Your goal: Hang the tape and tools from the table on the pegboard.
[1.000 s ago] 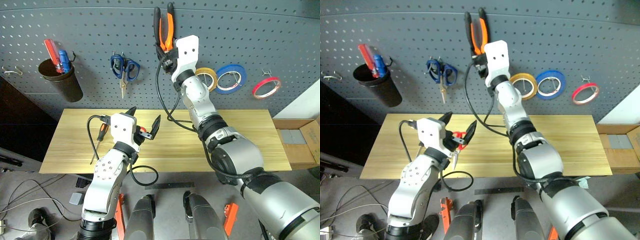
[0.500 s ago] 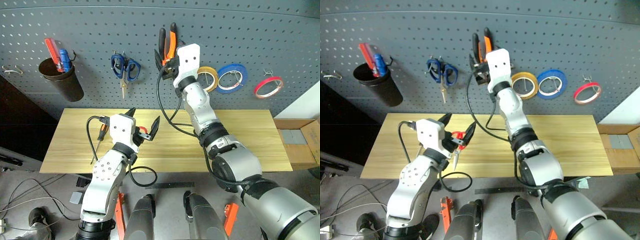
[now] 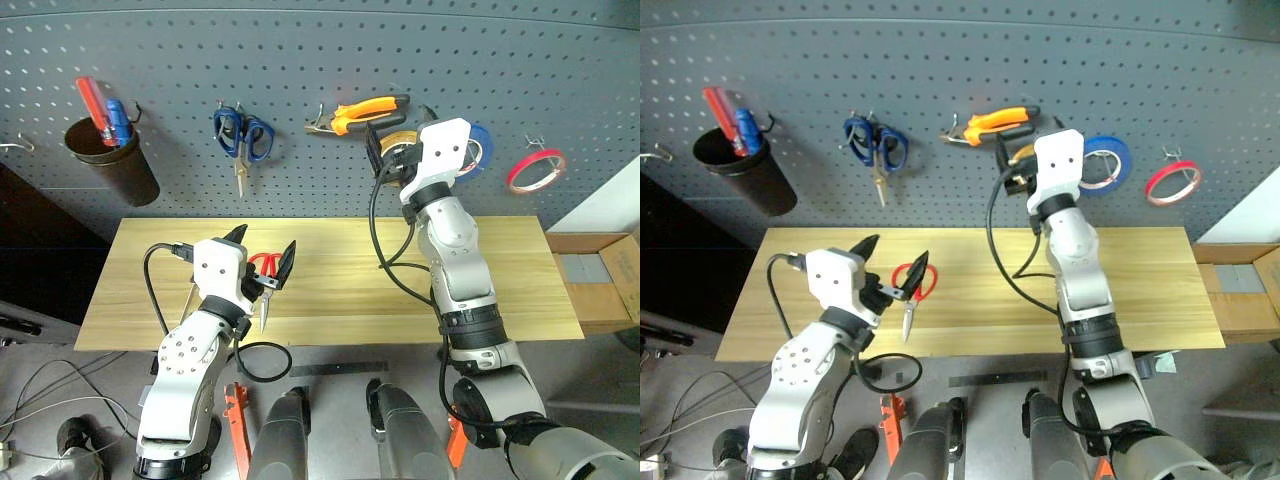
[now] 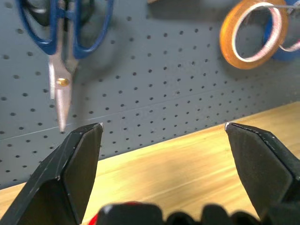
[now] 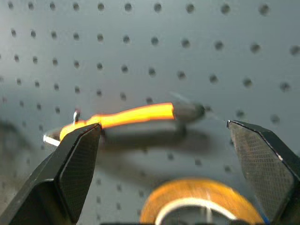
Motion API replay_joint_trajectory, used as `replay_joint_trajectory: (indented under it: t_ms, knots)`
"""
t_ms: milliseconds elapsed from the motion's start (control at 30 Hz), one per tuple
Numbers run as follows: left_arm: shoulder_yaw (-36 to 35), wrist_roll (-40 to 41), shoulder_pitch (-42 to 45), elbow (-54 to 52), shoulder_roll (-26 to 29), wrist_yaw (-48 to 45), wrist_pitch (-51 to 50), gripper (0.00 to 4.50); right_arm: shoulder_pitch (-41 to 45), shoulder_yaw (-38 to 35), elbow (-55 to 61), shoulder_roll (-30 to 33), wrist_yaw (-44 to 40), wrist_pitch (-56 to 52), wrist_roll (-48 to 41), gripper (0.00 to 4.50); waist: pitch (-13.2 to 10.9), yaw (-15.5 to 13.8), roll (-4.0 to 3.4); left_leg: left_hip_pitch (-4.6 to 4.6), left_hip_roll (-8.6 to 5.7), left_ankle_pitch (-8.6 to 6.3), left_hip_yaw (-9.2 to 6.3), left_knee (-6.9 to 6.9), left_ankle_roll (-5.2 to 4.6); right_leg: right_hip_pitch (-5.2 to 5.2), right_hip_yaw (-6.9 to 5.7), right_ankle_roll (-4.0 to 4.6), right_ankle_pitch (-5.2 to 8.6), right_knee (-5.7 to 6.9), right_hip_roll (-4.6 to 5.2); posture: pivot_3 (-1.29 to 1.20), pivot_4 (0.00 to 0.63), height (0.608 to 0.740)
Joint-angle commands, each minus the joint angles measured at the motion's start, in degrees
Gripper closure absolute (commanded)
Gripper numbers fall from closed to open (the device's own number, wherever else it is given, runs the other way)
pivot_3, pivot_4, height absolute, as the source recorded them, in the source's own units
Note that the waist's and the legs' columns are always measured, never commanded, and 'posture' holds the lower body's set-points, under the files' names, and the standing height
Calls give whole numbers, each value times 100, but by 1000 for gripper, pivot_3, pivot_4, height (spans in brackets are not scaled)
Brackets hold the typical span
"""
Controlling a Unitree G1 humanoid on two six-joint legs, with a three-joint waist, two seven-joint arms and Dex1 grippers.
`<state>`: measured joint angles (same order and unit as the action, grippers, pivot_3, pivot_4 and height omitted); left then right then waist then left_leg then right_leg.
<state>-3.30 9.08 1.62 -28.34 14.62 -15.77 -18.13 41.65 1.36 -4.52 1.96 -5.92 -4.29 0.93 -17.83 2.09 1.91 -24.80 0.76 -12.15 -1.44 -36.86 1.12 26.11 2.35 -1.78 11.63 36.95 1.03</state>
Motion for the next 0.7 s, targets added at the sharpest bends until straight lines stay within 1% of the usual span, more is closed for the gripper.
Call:
replay_joint_trajectory:
  t_ms: [33,100,167,300,367,433,500,533,567,600,700]
  knots:
    - [-101,51,-97,-93,26,-12,156,0,-77,42,686,32,-61,-302,-78,35,0,9,0,0,1,0,2,0,0,0,-2,0,0,0,-2,2,319,740]
    - [-162,74,-173,-111,55,-31,148,0,-183,-23,942,111,-148,-538,-162,35,0,7,0,0,2,0,6,0,0,1,-5,0,1,1,-9,2,320,740]
    - [-222,119,-272,-135,124,-111,125,0,-319,-48,1216,255,-428,-785,-356,35,0,-8,0,-1,2,0,6,3,0,0,-5,1,2,-1,-13,4,322,740]
    - [-600,232,-866,-131,572,-480,-8,0,-900,-156,2326,928,-1470,-2000,-1419,35,-1,-19,-1,-3,-3,-1,2,11,2,1,0,-5,13,-7,-15,5,318,740]
    - [-857,414,-1094,-105,777,-581,-338,0,-1229,-102,2836,1264,-1921,-2888,-2130,35,-1,-20,-1,-3,-6,-3,-2,18,3,4,2,-5,18,-8,5,-2,315,740]
    - [-1028,525,-1154,-58,939,-543,-862,0,-1651,133,3271,1710,-2407,-3680,-2686,35,-1,-20,-1,-3,-5,-4,-7,19,3,5,-1,-2,22,-8,11,-2,315,740]
    - [-971,454,-1023,2,1088,-404,-1445,0,-1969,426,3427,1984,-2586,-4010,-2781,35,-2,-20,-1,-2,-4,-4,-9,20,3,3,-8,2,26,-7,10,1,321,740]
    - [-955,470,-848,36,1055,-251,-1799,0,-2055,544,3422,1997,-2593,-4083,-2806,35,-4,-22,-3,-2,-2,-4,-8,19,3,2,-10,29,42,-7,8,5,324,740]
    - [-926,498,-663,77,1023,-114,-2202,0,-2098,637,3406,1983,-2590,-4155,-2837,35,-10,-22,-3,-1,-3,-3,-6,18,3,2,-11,32,44,-5,6,6,324,740]
    - [-741,347,-476,135,1102,-52,-2385,0,-2093,748,3363,1980,-2603,-4325,-2892,35,-19,-21,-2,-1,-3,-3,-6,14,3,2,-11,31,43,-2,4,9,325,740]
    - [-457,233,162,422,1041,224,-3269,0,-2080,1252,3265,2144,-2888,-4482,-2820,35,-24,-23,2,-2,-5,-3,-3,-2,4,-2,-12,20,37,-2,-18,9,325,740]
